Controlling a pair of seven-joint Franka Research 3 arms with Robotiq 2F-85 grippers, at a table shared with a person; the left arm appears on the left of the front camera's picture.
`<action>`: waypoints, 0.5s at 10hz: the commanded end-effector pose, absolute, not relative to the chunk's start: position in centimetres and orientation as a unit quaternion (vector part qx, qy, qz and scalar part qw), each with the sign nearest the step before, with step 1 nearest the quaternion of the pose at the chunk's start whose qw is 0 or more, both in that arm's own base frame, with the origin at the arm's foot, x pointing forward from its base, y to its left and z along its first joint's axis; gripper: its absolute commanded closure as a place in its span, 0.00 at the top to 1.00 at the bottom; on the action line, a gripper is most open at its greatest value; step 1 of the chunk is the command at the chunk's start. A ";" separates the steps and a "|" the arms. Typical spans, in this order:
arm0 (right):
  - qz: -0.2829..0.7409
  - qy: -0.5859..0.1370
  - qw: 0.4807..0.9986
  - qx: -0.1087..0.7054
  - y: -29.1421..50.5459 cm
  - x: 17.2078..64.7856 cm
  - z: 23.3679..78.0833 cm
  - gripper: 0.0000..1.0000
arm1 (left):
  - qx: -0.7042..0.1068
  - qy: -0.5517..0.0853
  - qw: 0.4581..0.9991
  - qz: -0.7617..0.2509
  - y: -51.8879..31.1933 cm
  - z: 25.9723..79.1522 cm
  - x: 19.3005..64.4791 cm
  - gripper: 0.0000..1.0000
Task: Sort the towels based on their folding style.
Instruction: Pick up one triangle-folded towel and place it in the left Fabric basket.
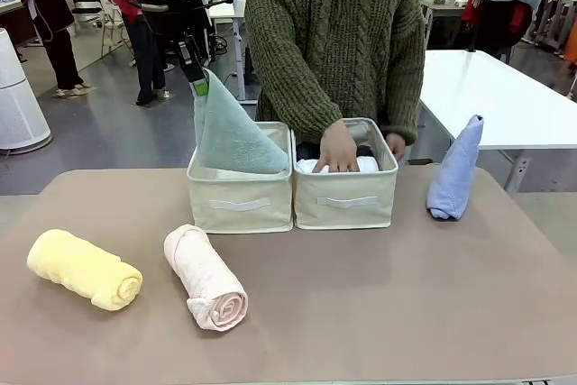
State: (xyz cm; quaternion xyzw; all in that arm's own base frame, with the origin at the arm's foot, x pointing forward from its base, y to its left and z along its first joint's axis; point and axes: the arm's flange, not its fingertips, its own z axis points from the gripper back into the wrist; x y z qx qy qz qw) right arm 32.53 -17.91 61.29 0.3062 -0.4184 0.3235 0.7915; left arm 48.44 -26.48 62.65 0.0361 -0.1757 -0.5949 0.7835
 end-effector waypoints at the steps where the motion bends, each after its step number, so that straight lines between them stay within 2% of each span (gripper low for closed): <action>1: 0.324 -0.423 0.786 0.313 -17.9 32.5 61.2 1.00 | 0.042 -0.185 0.777 -0.601 -26.4 62.8 49.1 0.13; 5: 0.324 -0.423 0.786 0.313 -17.9 32.5 61.2 1.00 | 0.038 -0.183 0.778 -0.600 -26.2 58.6 49.9 0.13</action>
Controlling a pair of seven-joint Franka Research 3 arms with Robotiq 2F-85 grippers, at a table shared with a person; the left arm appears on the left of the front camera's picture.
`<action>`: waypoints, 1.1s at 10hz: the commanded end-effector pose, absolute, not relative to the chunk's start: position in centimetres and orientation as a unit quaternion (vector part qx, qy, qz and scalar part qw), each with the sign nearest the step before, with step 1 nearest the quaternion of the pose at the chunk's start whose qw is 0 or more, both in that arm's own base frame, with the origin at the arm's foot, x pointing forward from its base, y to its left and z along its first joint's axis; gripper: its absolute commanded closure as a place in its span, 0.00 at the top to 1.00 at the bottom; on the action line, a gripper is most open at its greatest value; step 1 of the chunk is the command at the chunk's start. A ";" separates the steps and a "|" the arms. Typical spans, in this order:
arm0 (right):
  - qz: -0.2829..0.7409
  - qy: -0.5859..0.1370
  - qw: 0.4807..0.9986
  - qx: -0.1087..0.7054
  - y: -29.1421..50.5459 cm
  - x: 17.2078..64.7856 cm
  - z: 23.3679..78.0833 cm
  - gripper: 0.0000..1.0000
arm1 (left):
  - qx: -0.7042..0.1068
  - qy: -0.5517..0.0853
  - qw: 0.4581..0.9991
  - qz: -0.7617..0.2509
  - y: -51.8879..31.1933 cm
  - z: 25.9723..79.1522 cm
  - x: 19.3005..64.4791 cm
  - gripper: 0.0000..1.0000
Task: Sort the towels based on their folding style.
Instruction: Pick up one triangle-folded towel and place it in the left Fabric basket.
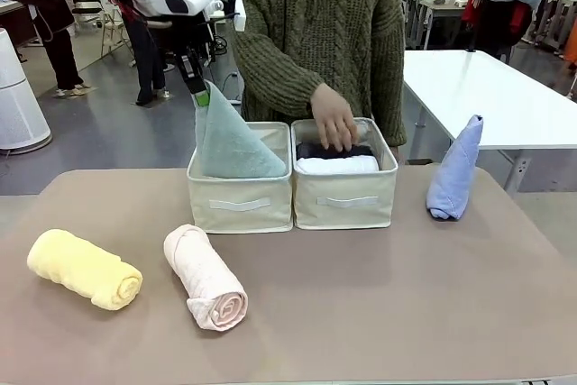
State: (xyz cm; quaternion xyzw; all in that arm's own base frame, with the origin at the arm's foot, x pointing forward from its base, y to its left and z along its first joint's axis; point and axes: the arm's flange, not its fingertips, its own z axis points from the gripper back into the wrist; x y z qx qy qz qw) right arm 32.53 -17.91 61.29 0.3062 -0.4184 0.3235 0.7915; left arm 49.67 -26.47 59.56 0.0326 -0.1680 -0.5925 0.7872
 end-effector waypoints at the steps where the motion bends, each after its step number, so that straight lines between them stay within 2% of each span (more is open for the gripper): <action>1: 0.324 -0.423 0.786 0.313 -17.9 32.5 61.2 1.00 | 0.044 -0.179 0.776 -0.604 -26.3 57.4 50.5 0.13; 2: 0.324 -0.423 0.786 0.313 -17.9 32.5 61.2 1.00 | 0.051 -0.178 0.772 -0.608 -26.4 55.9 50.7 0.13; 5: 0.324 -0.423 0.786 0.313 -17.9 32.5 61.2 1.00 | 0.059 -0.120 0.768 -0.627 -27.5 51.7 51.9 0.13; 11: 0.324 -0.423 0.786 0.313 -17.9 32.5 61.2 1.00 | 0.033 -0.058 0.757 -0.650 -28.1 47.2 52.2 0.13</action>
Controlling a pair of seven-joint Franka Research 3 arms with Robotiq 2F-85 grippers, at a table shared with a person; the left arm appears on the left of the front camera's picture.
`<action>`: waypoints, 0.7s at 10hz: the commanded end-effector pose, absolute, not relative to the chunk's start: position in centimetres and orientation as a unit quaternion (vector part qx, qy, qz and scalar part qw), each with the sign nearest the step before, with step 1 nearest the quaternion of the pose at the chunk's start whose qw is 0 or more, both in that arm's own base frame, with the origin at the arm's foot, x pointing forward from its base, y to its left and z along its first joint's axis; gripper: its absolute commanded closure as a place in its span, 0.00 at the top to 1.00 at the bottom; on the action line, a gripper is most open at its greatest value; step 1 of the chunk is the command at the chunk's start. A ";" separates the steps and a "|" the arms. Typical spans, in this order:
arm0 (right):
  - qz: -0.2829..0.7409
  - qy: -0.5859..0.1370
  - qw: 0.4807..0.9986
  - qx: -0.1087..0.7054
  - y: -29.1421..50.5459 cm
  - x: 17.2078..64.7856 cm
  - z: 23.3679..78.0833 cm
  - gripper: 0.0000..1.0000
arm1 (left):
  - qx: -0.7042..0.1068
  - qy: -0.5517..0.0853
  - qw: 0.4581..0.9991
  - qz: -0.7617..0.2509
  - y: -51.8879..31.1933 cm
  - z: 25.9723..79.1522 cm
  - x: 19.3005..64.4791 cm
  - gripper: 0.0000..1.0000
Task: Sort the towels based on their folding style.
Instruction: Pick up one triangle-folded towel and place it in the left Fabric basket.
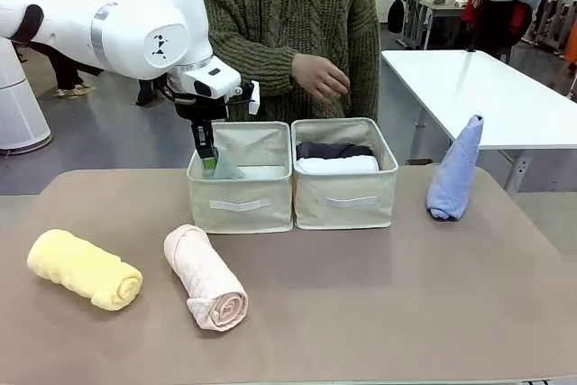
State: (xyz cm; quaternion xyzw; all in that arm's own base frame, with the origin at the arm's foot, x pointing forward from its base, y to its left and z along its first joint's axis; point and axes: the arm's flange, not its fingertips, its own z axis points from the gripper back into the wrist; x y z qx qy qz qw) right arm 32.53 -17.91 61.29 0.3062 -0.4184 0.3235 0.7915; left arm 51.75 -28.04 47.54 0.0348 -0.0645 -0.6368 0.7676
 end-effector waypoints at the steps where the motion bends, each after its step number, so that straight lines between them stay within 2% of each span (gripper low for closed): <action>1: 0.324 -0.423 0.786 0.313 -17.9 32.5 61.2 1.00 | 0.032 -0.059 0.757 -0.650 -28.1 47.1 52.2 0.54; 2: 0.324 -0.423 0.786 0.313 -17.9 32.5 61.2 1.00 | 0.033 -0.059 0.755 -0.652 -28.2 47.1 52.1 0.73; 3: 0.324 -0.423 0.786 0.313 -17.9 32.5 61.2 1.00 | 0.036 -0.061 0.753 -0.654 -28.3 47.3 52.1 1.00; 5: 0.324 -0.423 0.786 0.313 -17.9 32.5 61.2 1.00 | 0.042 -0.063 0.753 -0.654 -28.0 47.7 51.9 1.00; 6: 0.324 -0.423 0.786 0.313 -17.9 32.5 61.2 1.00 | 0.044 -0.064 0.754 -0.652 -27.8 48.0 51.8 0.94; 7: 0.324 -0.423 0.786 0.313 -17.9 32.5 61.2 1.00 | 0.046 -0.069 0.756 -0.650 -27.3 48.6 51.6 1.00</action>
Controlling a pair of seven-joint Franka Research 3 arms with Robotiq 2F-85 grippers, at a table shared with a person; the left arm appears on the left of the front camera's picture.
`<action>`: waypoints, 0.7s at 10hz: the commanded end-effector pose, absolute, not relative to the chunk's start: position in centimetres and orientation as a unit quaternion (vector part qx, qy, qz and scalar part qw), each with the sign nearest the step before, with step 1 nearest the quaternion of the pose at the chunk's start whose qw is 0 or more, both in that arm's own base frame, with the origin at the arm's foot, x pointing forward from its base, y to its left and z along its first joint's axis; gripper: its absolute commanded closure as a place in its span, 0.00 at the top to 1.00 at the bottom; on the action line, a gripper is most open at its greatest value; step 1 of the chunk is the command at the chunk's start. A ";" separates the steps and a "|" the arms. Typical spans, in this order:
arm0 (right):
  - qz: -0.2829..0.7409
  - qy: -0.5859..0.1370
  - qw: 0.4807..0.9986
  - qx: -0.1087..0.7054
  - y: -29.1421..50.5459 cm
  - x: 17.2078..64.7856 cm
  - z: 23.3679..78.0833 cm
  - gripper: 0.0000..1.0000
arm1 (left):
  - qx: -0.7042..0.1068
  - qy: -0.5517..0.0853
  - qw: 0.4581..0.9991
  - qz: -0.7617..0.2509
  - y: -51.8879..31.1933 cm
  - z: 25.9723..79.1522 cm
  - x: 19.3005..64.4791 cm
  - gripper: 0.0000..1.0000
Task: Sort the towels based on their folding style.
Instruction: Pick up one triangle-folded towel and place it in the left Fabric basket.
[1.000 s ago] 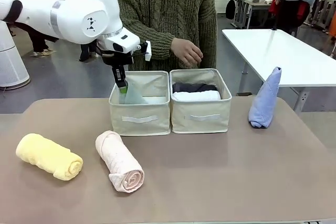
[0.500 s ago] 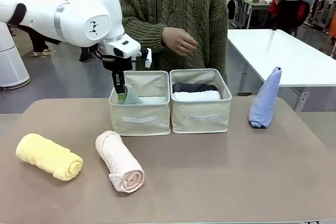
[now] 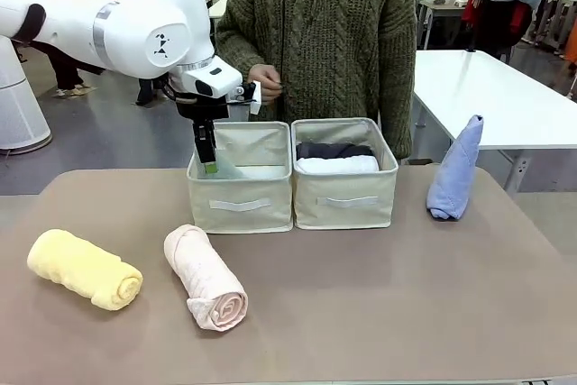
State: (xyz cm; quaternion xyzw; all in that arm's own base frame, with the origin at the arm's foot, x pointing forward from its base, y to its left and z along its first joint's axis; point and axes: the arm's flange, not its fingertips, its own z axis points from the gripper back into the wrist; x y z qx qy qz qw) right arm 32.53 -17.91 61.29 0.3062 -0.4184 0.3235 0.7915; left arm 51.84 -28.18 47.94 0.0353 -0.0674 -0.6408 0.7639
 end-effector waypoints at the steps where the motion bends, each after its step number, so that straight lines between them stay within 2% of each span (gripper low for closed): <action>1: 0.324 -0.423 0.786 0.313 -17.9 32.5 61.2 1.00 | 0.053 -0.071 0.755 -0.649 -26.8 49.2 51.3 1.00; 2: 0.324 -0.423 0.786 0.313 -17.9 32.5 61.2 1.00 | 0.052 -0.081 0.760 -0.642 -25.9 50.2 50.9 1.00; 3: 0.324 -0.423 0.786 0.313 -17.9 32.5 61.2 1.00 | 0.047 -0.104 0.765 -0.634 -24.0 52.4 50.1 0.92; 5: 0.324 -0.423 0.786 0.313 -17.9 32.5 61.2 1.00 | 0.035 -0.172 0.780 -0.600 -16.6 57.7 45.9 0.92; 7: 0.324 -0.423 0.786 0.313 -17.9 32.5 61.2 1.00 | 0.022 -0.217 0.797 -0.563 -9.7 59.8 41.6 0.92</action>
